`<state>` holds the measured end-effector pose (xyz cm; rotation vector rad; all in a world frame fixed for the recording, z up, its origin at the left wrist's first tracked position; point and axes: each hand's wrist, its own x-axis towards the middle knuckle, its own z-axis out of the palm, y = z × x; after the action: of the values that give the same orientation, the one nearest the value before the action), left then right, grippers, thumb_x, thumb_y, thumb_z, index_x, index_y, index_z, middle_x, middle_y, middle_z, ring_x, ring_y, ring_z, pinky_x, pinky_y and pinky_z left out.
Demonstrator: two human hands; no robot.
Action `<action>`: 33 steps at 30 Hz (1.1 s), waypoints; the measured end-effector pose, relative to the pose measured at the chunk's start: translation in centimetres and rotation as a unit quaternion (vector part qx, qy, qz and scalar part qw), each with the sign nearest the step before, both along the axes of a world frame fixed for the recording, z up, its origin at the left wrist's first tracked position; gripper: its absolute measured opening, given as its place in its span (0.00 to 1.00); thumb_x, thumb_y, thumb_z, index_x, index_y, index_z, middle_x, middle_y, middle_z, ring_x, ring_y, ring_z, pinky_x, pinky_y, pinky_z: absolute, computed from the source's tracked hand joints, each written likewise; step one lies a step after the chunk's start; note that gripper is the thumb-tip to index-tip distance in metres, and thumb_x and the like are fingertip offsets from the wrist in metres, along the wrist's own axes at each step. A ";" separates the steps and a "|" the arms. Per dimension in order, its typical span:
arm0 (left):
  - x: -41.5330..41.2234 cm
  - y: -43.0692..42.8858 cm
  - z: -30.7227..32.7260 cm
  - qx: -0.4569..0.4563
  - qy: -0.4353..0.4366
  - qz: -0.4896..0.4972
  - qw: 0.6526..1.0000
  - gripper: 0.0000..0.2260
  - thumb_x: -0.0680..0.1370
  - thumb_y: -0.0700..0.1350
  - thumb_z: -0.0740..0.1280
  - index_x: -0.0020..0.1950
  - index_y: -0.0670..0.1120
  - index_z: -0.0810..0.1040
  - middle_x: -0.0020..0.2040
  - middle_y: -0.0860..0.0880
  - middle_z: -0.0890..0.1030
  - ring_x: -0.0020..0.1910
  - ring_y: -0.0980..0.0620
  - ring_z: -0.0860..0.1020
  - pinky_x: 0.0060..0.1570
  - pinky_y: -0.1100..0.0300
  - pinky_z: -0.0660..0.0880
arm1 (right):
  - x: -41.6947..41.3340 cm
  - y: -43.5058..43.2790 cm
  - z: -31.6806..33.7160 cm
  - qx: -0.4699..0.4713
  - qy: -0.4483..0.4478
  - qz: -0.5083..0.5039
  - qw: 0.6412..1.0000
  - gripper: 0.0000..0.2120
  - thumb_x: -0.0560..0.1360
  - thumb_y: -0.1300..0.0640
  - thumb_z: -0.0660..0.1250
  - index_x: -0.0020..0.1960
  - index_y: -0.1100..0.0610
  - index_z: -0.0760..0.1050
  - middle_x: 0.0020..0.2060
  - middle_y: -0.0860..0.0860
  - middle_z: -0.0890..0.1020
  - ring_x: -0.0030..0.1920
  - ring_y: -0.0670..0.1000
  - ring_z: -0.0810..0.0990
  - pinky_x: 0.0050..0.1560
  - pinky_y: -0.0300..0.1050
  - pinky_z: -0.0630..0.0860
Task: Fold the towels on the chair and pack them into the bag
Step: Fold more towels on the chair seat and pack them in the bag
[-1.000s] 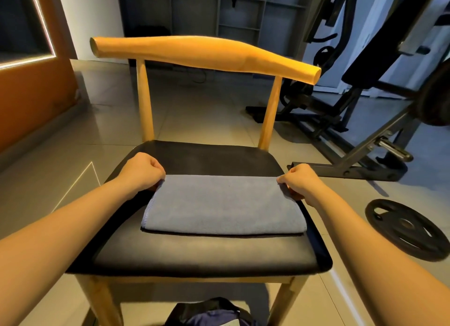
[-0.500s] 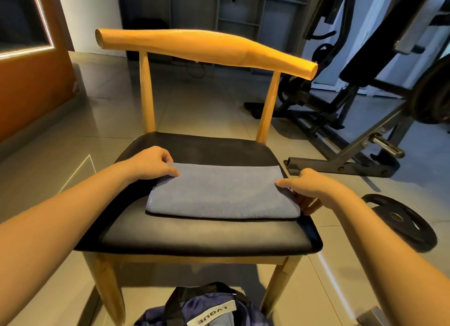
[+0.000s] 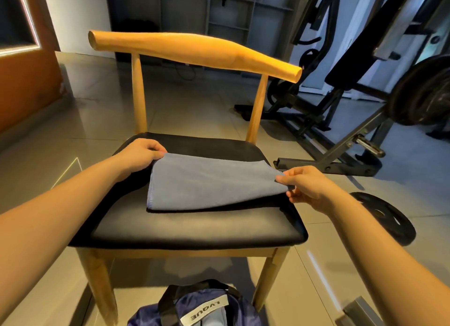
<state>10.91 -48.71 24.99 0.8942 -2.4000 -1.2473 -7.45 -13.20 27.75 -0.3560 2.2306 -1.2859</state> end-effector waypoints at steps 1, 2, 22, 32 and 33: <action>0.2 -0.2 -0.2 -0.010 0.000 0.004 1.000 0.05 0.82 0.42 0.68 0.51 0.45 0.83 0.49 0.47 0.83 0.47 0.51 0.79 0.42 0.60 0.71 | 0.1 -0.2 -0.5 0.012 0.015 -0.004 1.000 0.08 0.77 0.57 0.73 0.50 0.61 0.79 0.44 0.58 0.81 0.35 0.50 0.77 0.36 0.43 0.78; 0.4 -0.3 -0.4 -0.034 -0.011 0.005 0.999 0.03 0.81 0.43 0.70 0.51 0.46 0.83 0.49 0.48 0.83 0.47 0.50 0.79 0.43 0.59 0.72 | 0.3 -0.5 -1.0 0.043 0.039 -0.008 0.998 0.08 0.77 0.56 0.73 0.49 0.61 0.78 0.43 0.57 0.81 0.36 0.51 0.78 0.35 0.43 0.77; 10.4 5.9 -1.0 -0.409 -0.010 -0.258 0.875 0.12 0.75 0.60 0.72 0.55 0.58 0.85 0.53 0.62 0.78 0.53 0.61 0.75 0.56 0.62 0.75 | 13.7 -10.0 -4.2 0.074 0.484 0.312 0.814 0.10 0.75 0.48 0.72 0.53 0.51 0.80 0.49 0.50 0.77 0.53 0.54 0.76 0.48 0.48 0.71; 10.5 6.1 -1.1 -0.250 0.078 -0.224 0.939 0.07 0.76 0.55 0.74 0.52 0.57 0.80 0.47 0.60 0.81 0.49 0.58 0.78 0.48 0.62 0.75 | 15.7 -11.5 -4.5 0.003 0.559 0.260 0.788 0.06 0.77 0.54 0.70 0.44 0.55 0.76 0.38 0.51 0.77 0.41 0.59 0.76 0.39 0.52 0.68; 10.5 5.8 -1.3 -0.261 0.060 -0.230 0.936 0.11 0.75 0.55 0.75 0.55 0.57 0.79 0.49 0.61 0.79 0.51 0.59 0.77 0.50 0.64 0.74 | 15.5 -11.3 -3.9 -0.009 0.528 0.254 0.810 0.09 0.78 0.54 0.69 0.41 0.54 0.73 0.36 0.50 0.76 0.40 0.57 0.75 0.39 0.52 0.68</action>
<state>21.45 -42.89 23.73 0.0981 -2.7177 -0.6829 8.07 -24.54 23.84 -1.9169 2.5977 -0.8604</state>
